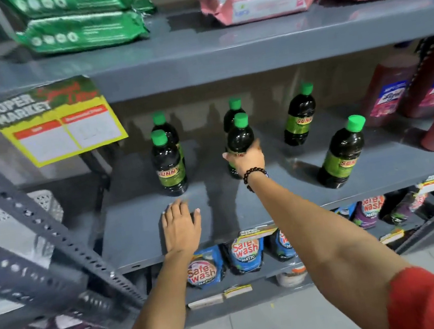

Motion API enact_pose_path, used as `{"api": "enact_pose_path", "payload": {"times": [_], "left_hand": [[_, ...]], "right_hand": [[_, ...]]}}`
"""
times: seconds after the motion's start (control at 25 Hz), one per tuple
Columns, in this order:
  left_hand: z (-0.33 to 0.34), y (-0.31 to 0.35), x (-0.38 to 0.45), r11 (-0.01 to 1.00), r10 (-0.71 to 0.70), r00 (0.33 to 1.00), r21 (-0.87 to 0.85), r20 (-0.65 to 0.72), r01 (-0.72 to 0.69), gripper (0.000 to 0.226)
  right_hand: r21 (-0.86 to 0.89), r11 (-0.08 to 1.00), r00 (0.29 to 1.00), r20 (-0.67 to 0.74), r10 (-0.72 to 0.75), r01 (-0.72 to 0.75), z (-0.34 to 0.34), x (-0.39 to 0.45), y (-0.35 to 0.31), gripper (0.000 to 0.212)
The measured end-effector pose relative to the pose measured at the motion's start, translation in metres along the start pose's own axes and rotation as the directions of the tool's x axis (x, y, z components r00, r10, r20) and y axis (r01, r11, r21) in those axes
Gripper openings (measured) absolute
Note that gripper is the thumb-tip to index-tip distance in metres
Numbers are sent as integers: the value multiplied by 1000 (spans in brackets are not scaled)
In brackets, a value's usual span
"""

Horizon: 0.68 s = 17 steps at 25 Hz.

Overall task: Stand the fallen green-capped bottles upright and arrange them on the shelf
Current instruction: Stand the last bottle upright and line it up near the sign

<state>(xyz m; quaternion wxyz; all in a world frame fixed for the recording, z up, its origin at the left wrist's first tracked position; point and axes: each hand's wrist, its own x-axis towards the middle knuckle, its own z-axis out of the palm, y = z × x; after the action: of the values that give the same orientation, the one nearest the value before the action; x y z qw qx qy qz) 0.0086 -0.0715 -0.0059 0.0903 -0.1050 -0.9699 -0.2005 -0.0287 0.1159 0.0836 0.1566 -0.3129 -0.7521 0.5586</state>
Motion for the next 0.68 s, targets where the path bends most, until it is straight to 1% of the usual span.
{"api": "enact_pose_path", "payload": {"times": [0.12, 0.16, 0.4, 0.56, 0.68], "left_hand": [[2, -4, -3, 1000, 14, 1000, 18, 21, -15, 42], [3, -5, -3, 1000, 18, 1000, 24, 16, -18, 46], [5, -8, -3, 999, 31, 999, 37, -15, -30, 51], [6, -8, -6, 998, 49, 998, 36, -37, -47, 52], [6, -9, -5, 998, 47, 999, 37, -19, -46, 53]], "right_hand": [[-47, 999, 999, -39, 14, -16, 0, 1, -2, 59], [-73, 997, 999, -46, -3, -1, -2, -1, -2, 54], [-151, 986, 993, -86, -84, 70, -24, -35, 7, 48], [-162, 981, 988, -96, -120, 104, -40, -63, 19, 44], [-160, 981, 987, -102, -125, 108, -50, -79, 26, 41]]}}
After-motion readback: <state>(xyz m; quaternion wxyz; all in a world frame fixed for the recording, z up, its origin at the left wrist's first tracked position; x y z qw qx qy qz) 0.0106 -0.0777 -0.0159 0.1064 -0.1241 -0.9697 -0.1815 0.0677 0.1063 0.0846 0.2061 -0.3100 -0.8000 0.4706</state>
